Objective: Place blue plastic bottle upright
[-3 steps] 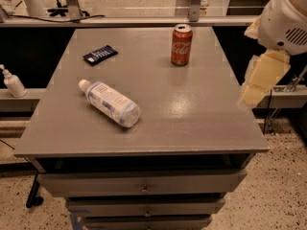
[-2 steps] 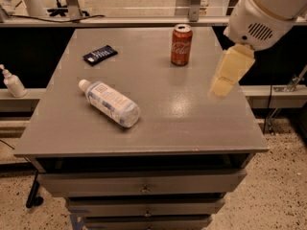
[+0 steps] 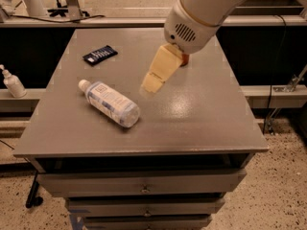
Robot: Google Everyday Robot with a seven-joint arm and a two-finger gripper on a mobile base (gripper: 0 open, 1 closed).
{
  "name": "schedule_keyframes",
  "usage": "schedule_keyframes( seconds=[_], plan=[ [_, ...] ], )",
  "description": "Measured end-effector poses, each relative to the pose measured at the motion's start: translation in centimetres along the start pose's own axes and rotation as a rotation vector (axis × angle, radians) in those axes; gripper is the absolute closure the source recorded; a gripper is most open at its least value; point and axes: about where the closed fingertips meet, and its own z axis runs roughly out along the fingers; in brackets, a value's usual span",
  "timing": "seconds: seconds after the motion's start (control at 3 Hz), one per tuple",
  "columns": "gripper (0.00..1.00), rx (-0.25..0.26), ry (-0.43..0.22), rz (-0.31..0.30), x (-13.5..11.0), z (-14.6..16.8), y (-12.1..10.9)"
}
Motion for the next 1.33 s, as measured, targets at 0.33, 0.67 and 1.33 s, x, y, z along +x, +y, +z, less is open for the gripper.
schedule_keyframes(
  seconds=[0.33, 0.67, 1.33],
  plan=[
    [0.00, -0.056, -0.070, 0.006, -5.7, 1.9, 3.2],
    [0.00, -0.055, -0.070, 0.005, -5.7, 1.9, 3.2],
    [0.00, -0.089, -0.118, 0.053, -8.4, 3.7, 3.1]
  ],
)
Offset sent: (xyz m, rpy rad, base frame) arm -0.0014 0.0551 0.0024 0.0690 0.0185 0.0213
